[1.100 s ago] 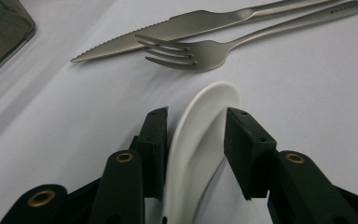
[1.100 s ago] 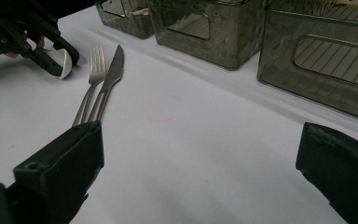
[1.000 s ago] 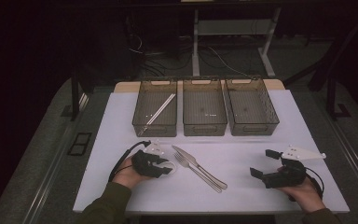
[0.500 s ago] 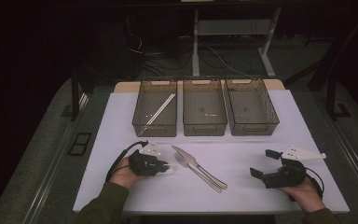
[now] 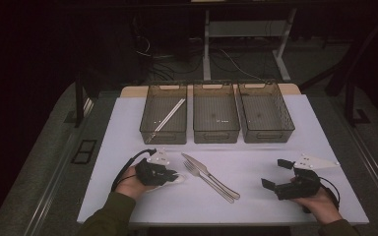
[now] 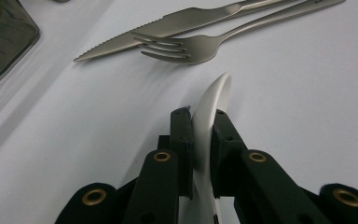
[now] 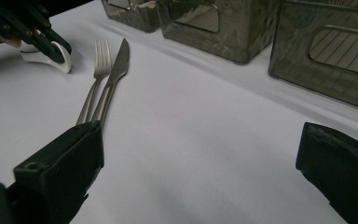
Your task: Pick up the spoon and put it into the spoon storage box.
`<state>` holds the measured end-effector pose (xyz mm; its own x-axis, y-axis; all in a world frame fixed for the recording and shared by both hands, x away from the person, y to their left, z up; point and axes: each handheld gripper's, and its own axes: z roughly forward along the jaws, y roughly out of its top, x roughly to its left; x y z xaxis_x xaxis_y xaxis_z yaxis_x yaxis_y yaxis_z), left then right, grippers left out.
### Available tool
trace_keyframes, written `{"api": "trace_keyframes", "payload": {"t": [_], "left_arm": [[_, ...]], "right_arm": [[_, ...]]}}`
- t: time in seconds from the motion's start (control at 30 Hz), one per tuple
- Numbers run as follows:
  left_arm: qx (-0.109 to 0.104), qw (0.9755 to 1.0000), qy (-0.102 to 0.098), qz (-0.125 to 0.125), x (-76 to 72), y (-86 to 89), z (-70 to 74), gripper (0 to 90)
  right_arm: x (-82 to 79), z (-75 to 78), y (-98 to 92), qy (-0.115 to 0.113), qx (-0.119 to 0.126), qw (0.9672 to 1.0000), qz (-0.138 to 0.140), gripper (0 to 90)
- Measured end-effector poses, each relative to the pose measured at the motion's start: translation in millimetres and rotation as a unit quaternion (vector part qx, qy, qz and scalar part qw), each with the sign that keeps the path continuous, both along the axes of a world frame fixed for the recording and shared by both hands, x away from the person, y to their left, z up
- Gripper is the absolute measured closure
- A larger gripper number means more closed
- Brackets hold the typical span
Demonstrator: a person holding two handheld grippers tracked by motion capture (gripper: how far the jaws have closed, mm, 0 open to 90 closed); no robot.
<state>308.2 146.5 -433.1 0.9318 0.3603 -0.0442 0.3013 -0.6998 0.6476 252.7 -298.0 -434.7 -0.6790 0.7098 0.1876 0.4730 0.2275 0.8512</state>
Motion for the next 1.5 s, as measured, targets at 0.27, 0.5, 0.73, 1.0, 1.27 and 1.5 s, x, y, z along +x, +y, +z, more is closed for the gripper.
{"api": "trace_keyframes", "payload": {"t": [0.27,0.5,0.73,1.0,1.27,1.5], "left_arm": [[-0.004,1.0000,0.005,0.003,-1.8,-1.5,0.7,80.8],[-0.009,0.9999,-0.005,0.001,-5.0,-2.0,9.0,80.8],[-0.018,0.9996,-0.022,0.004,-6.3,1.1,21.3,80.9],[-0.036,0.9985,-0.038,0.012,-5.0,-0.5,34.6,80.8],[-0.042,0.9974,-0.057,0.009,4.7,-11.3,53.0,80.9],[-0.045,0.9963,-0.073,-0.001,18.6,-24.9,69.0,80.9]], "right_arm": [[3.2,-4.8,2.8,0.010,-0.027,0.9995,0.008,0.8],[6.1,-6.3,2.4,0.013,-0.031,0.9994,0.007,0.8],[6.0,-5.8,0.7,0.013,-0.028,0.9995,0.003,0.8],[6.6,-6.0,0.2,0.013,-0.027,0.9995,0.002,0.8],[5.4,-5.1,-0.3,0.012,-0.025,0.9996,-0.001,0.8],[5.3,-5.1,-1.0,0.013,-0.023,0.9996,-0.003,0.8]]}}
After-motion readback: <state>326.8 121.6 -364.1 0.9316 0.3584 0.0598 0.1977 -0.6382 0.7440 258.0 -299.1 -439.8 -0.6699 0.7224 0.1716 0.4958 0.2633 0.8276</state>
